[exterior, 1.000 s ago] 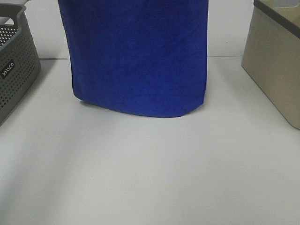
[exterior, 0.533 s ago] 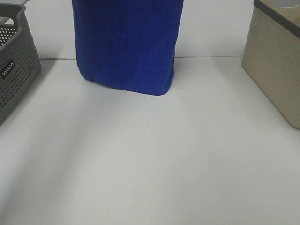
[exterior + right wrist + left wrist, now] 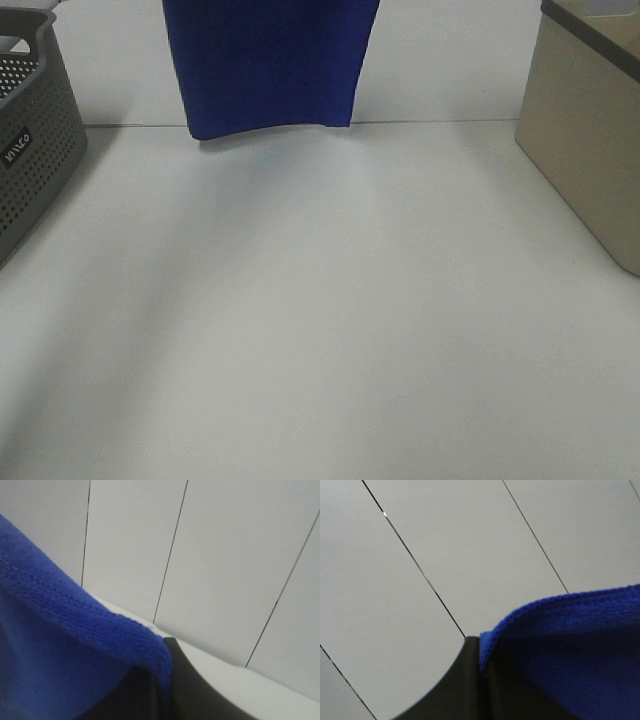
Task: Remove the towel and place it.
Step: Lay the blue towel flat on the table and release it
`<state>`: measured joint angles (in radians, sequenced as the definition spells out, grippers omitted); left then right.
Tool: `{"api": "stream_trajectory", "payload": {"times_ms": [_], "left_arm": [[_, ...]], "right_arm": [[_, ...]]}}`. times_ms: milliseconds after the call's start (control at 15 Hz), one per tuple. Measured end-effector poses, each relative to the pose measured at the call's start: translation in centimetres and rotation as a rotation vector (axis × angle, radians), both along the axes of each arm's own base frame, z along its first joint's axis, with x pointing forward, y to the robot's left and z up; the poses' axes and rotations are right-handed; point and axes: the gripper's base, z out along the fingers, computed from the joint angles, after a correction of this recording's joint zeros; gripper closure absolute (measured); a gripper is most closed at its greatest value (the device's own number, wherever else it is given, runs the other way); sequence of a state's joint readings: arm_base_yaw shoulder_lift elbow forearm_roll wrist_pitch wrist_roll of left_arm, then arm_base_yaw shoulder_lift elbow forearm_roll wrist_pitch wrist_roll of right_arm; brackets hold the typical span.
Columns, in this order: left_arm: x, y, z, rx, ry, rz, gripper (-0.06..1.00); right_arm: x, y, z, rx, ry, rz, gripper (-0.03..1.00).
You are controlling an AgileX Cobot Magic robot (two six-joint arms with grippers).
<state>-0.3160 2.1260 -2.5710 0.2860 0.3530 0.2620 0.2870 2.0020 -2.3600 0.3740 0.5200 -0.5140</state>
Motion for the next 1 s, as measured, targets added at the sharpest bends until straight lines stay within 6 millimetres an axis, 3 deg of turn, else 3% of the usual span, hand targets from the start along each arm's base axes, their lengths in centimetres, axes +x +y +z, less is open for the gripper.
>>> {"api": "stream_trajectory", "payload": {"times_ms": [200, 333, 533, 600, 733, 1000], "left_arm": [[-0.1, -0.6, -2.0, 0.043, 0.212, 0.032, 0.94], [-0.5, -1.2, -2.7, 0.083, 0.3, 0.035, 0.94], [-1.6, -1.2, -2.4, 0.093, 0.378, 0.04, 0.94], [-3.2, -0.6, -1.9, 0.088, 0.484, 0.048, 0.94], [-5.2, 0.1, -1.6, 0.087, 0.621, 0.05, 0.94], [-6.6, 0.1, -1.9, 0.049, 0.749, 0.018, 0.94]], "right_arm": [[-0.7, 0.3, -1.2, -0.053, 0.147, 0.056, 0.95], [-1.9, 0.2, -1.0, -0.086, 0.216, 0.088, 0.95], [-4.1, -0.2, 0.3, -0.112, 0.267, 0.121, 0.95], [-5.8, -0.5, 0.6, -0.123, 0.371, 0.146, 0.95], [-7.0, -0.7, 0.1, -0.143, 0.505, 0.166, 0.95], [-7.5, -0.8, -0.1, -0.098, 0.586, 0.143, 0.95]]}}
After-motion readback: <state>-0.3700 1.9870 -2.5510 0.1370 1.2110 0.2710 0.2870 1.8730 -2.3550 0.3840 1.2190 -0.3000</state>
